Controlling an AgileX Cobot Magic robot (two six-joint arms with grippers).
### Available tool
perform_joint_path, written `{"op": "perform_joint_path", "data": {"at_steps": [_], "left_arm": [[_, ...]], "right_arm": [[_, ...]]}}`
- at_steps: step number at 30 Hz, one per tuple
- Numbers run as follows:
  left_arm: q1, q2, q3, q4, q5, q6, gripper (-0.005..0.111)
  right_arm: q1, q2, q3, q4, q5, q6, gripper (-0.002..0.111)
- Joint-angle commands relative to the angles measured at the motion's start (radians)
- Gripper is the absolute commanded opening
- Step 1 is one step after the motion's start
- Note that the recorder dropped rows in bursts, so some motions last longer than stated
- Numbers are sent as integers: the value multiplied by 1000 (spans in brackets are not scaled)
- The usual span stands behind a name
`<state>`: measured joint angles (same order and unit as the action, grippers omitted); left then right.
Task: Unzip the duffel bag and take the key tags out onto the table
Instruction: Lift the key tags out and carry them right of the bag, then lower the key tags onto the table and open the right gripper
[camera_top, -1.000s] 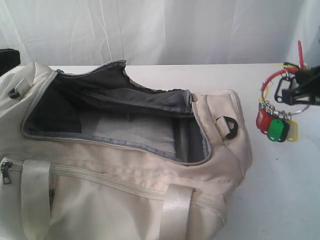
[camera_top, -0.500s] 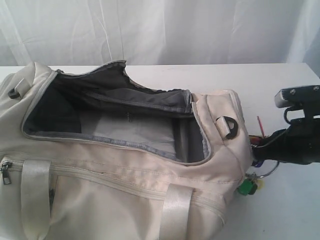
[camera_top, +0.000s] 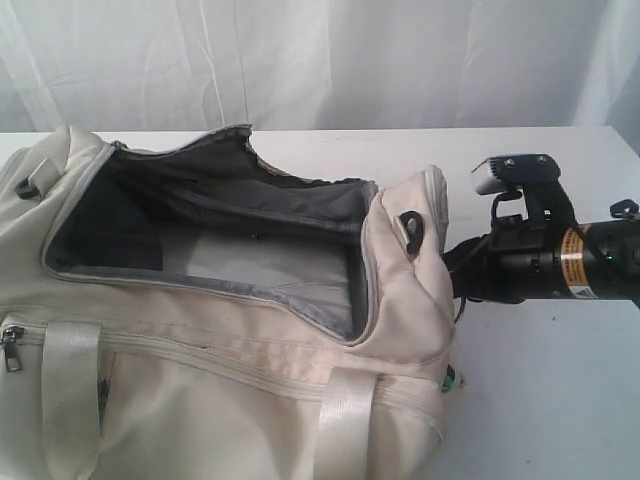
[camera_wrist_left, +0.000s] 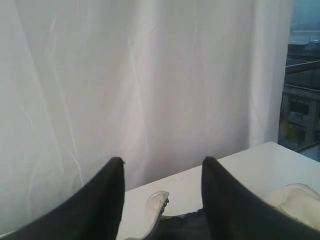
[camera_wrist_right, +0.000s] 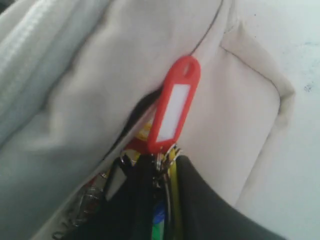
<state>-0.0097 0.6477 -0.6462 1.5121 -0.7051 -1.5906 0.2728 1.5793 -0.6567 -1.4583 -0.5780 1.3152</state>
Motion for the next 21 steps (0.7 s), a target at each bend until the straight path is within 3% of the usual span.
{"op": "perform_joint_path", "data": {"at_steps": [1, 10, 21], "left_arm": [[-2, -9, 4, -1, -29, -10, 52], [-2, -9, 4, 7, -45, -36, 51], [-2, -9, 4, 15, -43, -36, 51]], "right_arm": [[51, 14, -32, 22, -28, -11, 0], [199, 107, -107, 26, -50, -11, 0], [256, 139, -198, 30, -55, -11, 0]]}}
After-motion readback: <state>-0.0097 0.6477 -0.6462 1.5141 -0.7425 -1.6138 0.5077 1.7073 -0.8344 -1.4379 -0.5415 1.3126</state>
